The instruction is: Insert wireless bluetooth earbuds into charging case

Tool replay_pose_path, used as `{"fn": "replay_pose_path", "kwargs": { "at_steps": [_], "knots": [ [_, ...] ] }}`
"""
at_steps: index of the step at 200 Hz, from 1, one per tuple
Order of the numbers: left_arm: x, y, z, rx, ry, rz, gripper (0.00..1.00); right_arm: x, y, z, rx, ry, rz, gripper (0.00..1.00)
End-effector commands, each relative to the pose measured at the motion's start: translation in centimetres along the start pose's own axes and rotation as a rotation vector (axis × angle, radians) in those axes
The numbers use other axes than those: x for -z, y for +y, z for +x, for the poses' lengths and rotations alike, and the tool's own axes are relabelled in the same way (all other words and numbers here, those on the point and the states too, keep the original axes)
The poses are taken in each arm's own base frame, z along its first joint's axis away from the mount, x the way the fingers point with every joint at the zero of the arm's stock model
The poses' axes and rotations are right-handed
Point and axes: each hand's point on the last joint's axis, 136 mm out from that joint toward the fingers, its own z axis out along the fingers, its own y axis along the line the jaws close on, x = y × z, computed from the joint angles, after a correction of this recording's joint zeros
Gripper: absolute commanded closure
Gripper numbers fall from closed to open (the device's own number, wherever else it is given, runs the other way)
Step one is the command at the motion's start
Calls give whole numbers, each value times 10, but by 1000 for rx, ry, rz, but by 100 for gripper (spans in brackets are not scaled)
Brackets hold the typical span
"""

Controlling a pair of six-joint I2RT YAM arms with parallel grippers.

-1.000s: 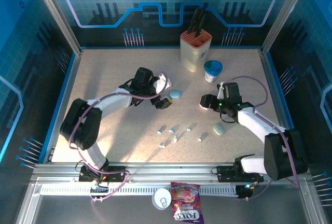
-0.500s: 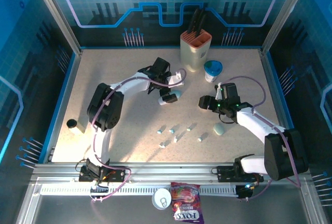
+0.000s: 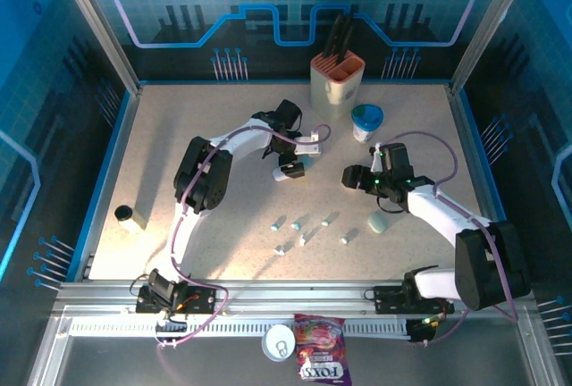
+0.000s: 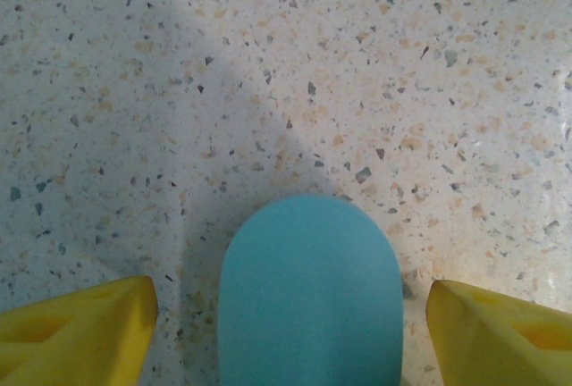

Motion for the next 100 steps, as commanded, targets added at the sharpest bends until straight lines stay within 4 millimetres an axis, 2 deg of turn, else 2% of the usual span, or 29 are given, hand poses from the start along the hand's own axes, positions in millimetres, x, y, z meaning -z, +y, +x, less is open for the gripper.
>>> {"fn": "replay_pose_path", "kwargs": {
  "at_steps": [1, 42, 79, 100],
  "knots": [
    [-4, -11, -10, -15, -16, 57, 22, -3, 5, 0, 20, 15, -13, 23],
    [-10, -8, -13, 11, -1, 56, 27, -8, 4, 4, 9, 34, -23, 23],
    [-11, -5, -15, 33, 2, 52, 39, -9, 2, 6, 8, 38, -17, 23],
    [-14, -3, -14, 54, 14, 48, 49, -10, 2, 8, 1, 41, -24, 23]
  ]
}}
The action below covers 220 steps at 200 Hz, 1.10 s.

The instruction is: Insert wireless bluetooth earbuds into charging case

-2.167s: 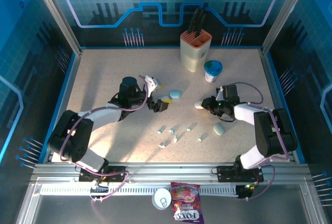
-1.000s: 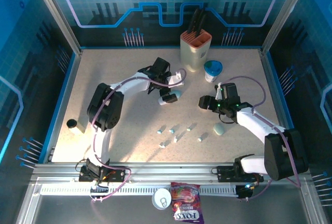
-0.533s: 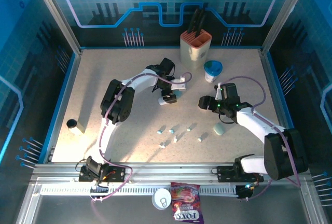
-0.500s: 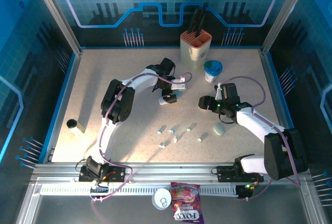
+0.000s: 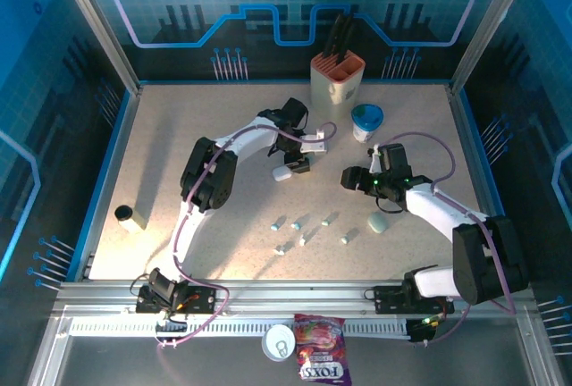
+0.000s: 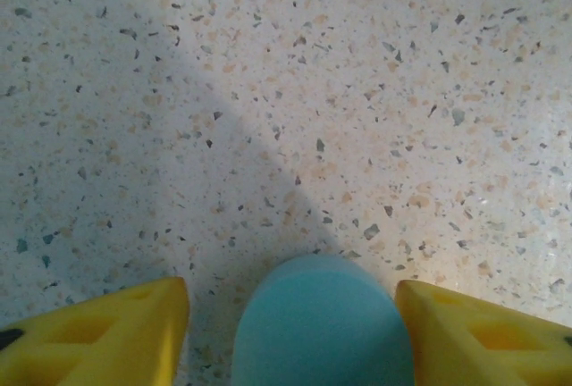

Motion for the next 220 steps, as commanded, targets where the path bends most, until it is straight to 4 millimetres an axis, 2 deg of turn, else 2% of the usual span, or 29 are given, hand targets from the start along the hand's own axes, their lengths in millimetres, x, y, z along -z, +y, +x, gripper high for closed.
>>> {"fn": "replay_pose_path", "kwargs": {
  "at_steps": [1, 29, 49, 60, 78, 117, 153, 162, 194, 220],
  "knots": [
    [-7, -7, 1, 38, 15, 37, 49, -4, 4, 2, 9, 10, -21, 23],
    [-7, 0, 2, 103, 26, 8, 52, -4, 6, 1, 9, 8, -30, 23],
    [1, 10, -4, 200, 14, -28, 53, -2, 9, -3, 16, -2, -40, 23],
    [8, 19, -10, 284, -9, -63, 58, 0, 12, -5, 27, -13, -51, 23],
    [26, 32, -20, 429, -90, -95, 58, 3, 17, -9, 44, -37, -73, 23],
    [63, 44, -32, 702, -285, -130, 62, 7, 23, -13, 70, -68, -103, 23],
    [105, 63, -25, 1116, -491, -161, 64, 10, 33, -17, 134, -97, -133, 22],
    [114, 61, -25, 1225, -546, -131, 64, 12, 39, -18, 171, -120, -151, 22],
    [143, 44, -37, 1433, -788, -8, 65, 22, 66, -26, 305, -229, -203, 22],
    [156, 30, -36, 1609, -1014, 109, 66, 29, 92, -31, 394, -341, -214, 23]
  ]
}}
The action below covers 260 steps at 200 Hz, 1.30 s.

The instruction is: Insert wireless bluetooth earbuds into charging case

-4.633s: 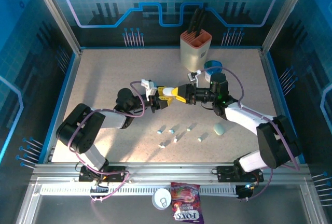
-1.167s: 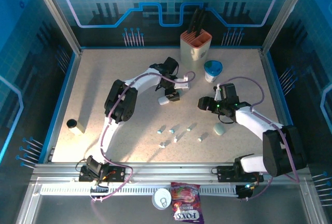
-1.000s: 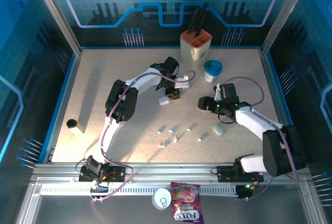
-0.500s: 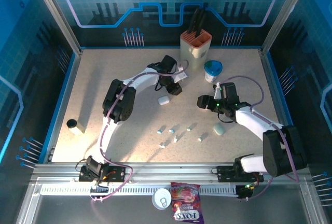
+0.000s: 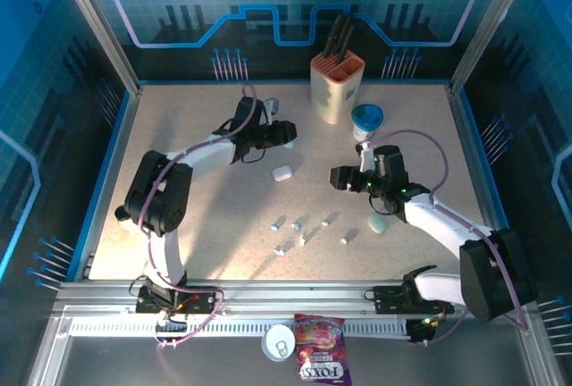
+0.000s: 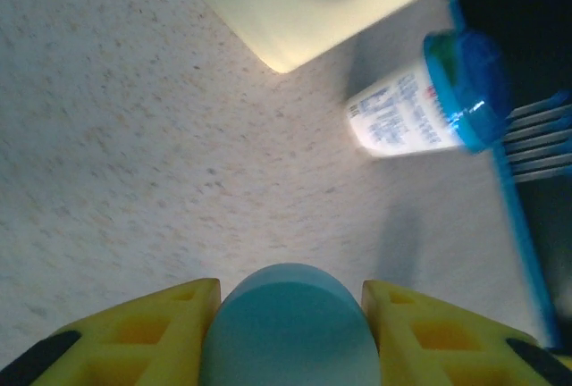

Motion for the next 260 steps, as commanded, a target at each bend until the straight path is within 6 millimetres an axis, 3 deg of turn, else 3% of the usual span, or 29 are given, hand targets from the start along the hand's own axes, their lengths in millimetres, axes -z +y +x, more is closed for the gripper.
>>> {"fn": "replay_pose_path", "kwargs": {
  "at_steps": [1, 43, 117, 161, 206, 218, 223, 241, 260],
  "knots": [
    [19, -41, -16, 307, -149, 244, 67, 4, 27, -29, 139, -166, -26, 23],
    [39, -41, -7, 613, -262, 397, 69, 0, 76, -47, 297, -299, -97, 21],
    [45, -46, 12, 805, -261, 505, 71, -29, 108, -61, 355, -302, -180, 20],
    [51, -51, 13, 800, -260, 528, 71, -50, 112, -68, 374, -297, -170, 23],
    [51, -47, 18, 812, -252, 523, 72, -72, 110, -75, 377, -271, -137, 36],
    [51, -47, 18, 811, -250, 526, 72, -78, 106, -68, 389, -242, -128, 38],
    [52, -47, 18, 810, -252, 528, 72, -79, 112, -78, 394, -257, -134, 41],
    [54, -48, 16, 809, -269, 535, 72, -84, 112, -76, 403, -240, -134, 49],
    [57, -49, 13, 807, -278, 544, 72, -85, 114, -74, 415, -230, -146, 51]
  ]
}}
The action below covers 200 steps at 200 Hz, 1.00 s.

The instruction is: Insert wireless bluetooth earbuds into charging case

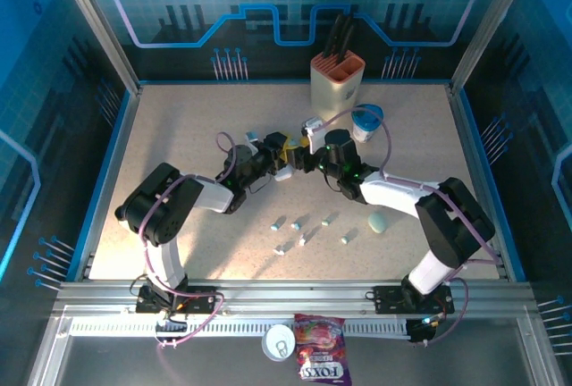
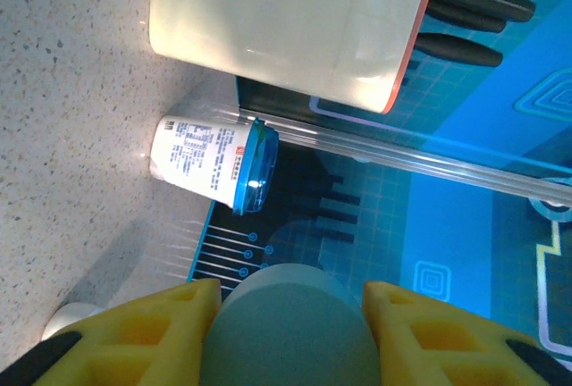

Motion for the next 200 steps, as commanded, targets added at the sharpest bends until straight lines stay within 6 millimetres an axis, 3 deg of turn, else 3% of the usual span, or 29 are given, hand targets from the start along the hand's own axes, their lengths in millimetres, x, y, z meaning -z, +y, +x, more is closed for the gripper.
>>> {"fn": "replay_pose_path", "kwargs": {
  "at_steps": [1, 33, 52, 71, 87, 117, 121, 170, 200],
  "knots": [
    [7, -34, 14, -16, 43, 119, 72, -6, 2, -9, 32, -13, -3, 51],
    [6, -41, 16, -20, 53, 136, 71, -6, 2, -7, 37, -2, -6, 61],
    [7, -42, 15, -32, 42, 138, 69, -3, 3, -9, 27, -10, -3, 71],
    [8, -43, 15, -56, 34, 139, 61, 3, 5, -13, 10, -24, -12, 75],
    [12, -55, 14, -105, 15, 180, 55, 9, 7, -17, -4, -27, -23, 75],
    [22, -75, 16, -233, -18, 201, 31, 26, 10, -28, -29, -47, -34, 74],
    [22, -76, 16, -254, -19, 196, 28, 28, 8, -17, -40, -27, -32, 74],
    [30, -89, 14, -500, -65, 237, 2, 62, -2, -18, -234, -37, -107, 75],
    [42, -98, -5, -681, -120, 238, 1, 82, -15, -15, -427, 11, -175, 76]
  ]
}}
